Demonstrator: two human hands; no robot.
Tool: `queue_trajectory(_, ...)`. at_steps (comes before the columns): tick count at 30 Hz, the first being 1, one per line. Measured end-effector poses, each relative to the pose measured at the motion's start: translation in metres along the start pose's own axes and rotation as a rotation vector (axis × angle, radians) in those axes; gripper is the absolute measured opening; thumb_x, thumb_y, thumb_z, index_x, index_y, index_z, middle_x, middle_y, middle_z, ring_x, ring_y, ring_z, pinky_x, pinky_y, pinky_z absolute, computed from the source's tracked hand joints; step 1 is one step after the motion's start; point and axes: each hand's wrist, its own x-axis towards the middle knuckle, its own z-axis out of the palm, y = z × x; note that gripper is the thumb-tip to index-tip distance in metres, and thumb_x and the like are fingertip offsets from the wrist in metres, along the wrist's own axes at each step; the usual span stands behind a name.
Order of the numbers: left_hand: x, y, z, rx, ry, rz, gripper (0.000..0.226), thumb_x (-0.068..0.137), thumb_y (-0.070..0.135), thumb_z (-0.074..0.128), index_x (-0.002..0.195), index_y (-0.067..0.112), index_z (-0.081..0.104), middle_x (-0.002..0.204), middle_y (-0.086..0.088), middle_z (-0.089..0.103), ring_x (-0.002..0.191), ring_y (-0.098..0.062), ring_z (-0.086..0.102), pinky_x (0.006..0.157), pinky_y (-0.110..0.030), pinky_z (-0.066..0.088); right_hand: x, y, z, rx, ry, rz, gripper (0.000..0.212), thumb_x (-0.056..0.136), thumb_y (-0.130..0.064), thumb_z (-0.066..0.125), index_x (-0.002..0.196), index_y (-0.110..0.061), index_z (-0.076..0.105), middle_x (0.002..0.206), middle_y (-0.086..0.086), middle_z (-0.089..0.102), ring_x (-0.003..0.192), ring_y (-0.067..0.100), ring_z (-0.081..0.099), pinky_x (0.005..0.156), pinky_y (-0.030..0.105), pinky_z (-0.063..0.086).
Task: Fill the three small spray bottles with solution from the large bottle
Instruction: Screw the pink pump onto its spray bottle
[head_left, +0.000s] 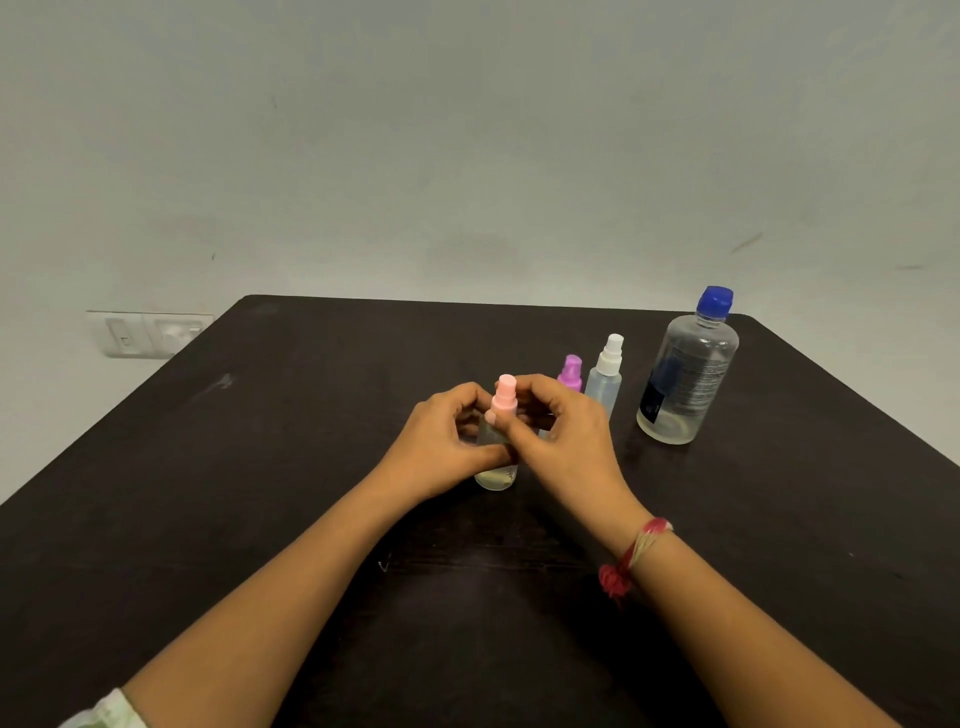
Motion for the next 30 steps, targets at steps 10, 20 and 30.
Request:
queue_trajectory(10, 0.000, -0.003, 0.000, -0.021, -0.035, 0.022, 0.030, 0.072, 0.011, 0.081, 0.096, 0.014, 0.064, 0.095, 0.004, 0.072, 0.090, -0.004, 0.069, 0.080, -0.022, 0.055, 0.002, -0.002, 0.001, -0.018, 0.012, 0.018, 0.019, 0.080, -0.013, 0.073, 0.094, -0.023, 0.065, 0.084, -0.014, 0.066, 0.085, -0.003, 0.063, 0.073, 0.009, 0.048)
queue_trajectory(20, -0.001, -0.006, 0.001, -0.067, -0.038, 0.034, 0.033, 0.071, 0.015, 0.082, 0.099, 0.016, 0.065, 0.093, 0.002, 0.070, 0.085, -0.009, 0.068, 0.072, -0.019, 0.052, -0.005, -0.013, -0.005, -0.355, 0.260, -0.287, 0.059, 0.081, -0.040, 0.070, 0.131, -0.025, 0.044, 0.114, -0.007, 0.047, 0.084, -0.002, 0.052, 0.063, 0.011, 0.047)
queue_trajectory(30, -0.001, -0.012, -0.002, -0.086, 0.019, 0.021, 0.069, 0.055, 0.057, 0.079, 0.115, 0.038, 0.053, 0.114, 0.019, 0.062, 0.107, 0.002, 0.059, 0.080, -0.020, 0.053, 0.020, 0.001, -0.056, -0.125, 0.851, -0.292, 0.047, 0.084, -0.020, 0.068, 0.122, -0.011, 0.042, 0.110, -0.009, 0.031, 0.091, 0.007, 0.045, 0.075, 0.015, 0.039)
